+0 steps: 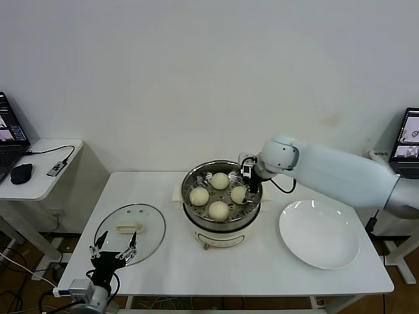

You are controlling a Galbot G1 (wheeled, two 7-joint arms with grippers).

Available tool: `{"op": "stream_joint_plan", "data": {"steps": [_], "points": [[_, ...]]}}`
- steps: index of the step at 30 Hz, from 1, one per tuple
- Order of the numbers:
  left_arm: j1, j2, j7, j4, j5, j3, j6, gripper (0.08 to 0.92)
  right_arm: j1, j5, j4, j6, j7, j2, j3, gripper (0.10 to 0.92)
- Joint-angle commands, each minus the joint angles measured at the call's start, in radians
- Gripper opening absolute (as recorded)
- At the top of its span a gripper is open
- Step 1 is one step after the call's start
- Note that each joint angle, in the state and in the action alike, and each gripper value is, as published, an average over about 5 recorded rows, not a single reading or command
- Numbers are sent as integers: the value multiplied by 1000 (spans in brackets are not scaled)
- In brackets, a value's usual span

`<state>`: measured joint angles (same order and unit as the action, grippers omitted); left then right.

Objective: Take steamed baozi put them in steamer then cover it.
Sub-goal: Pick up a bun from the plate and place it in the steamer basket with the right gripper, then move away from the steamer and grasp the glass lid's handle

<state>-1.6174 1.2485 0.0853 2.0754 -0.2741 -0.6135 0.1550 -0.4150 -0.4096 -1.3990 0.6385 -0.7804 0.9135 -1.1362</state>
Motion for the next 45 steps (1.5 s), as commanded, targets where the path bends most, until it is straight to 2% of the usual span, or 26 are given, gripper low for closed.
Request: {"op": "stream_joint_plan", "data": {"steps": [1, 6, 12, 19, 25, 34, 36, 40, 45], "points": [[2, 0, 0, -2, 0, 4, 0, 823, -35, -3, -142, -67, -35, -143, 78, 823], [5, 2, -1, 2, 2, 11, 0, 823, 86, -5, -231, -176, 37, -271, 220, 823], [3, 3, -1, 6, 4, 13, 0, 823, 457, -15, -327, -261, 239, -407, 547, 823], [0, 9, -2, 6, 10, 15, -1, 823, 976, 46, -409, -404, 437, -426, 1023, 823], [-5, 19, -2, 1, 27, 22, -11, 823, 1364, 153, -426, -557, 558, -231, 1413, 823], [-2, 54, 18, -20, 138, 59, -48, 823, 1649, 324, -469, -685, 487, 183, 1808, 823], [-1, 59, 28, -31, 210, 67, -74, 823, 1700, 341, -495, -704, 457, 252, 1879, 823], [6, 67, 58, -71, 448, 63, -148, 823, 1804, 278, -568, -686, 429, 367, 2001, 823], [11, 55, 87, -151, 875, 21, -230, 823, 1896, 289, -614, -667, 509, 462, 2105, 823]]}}
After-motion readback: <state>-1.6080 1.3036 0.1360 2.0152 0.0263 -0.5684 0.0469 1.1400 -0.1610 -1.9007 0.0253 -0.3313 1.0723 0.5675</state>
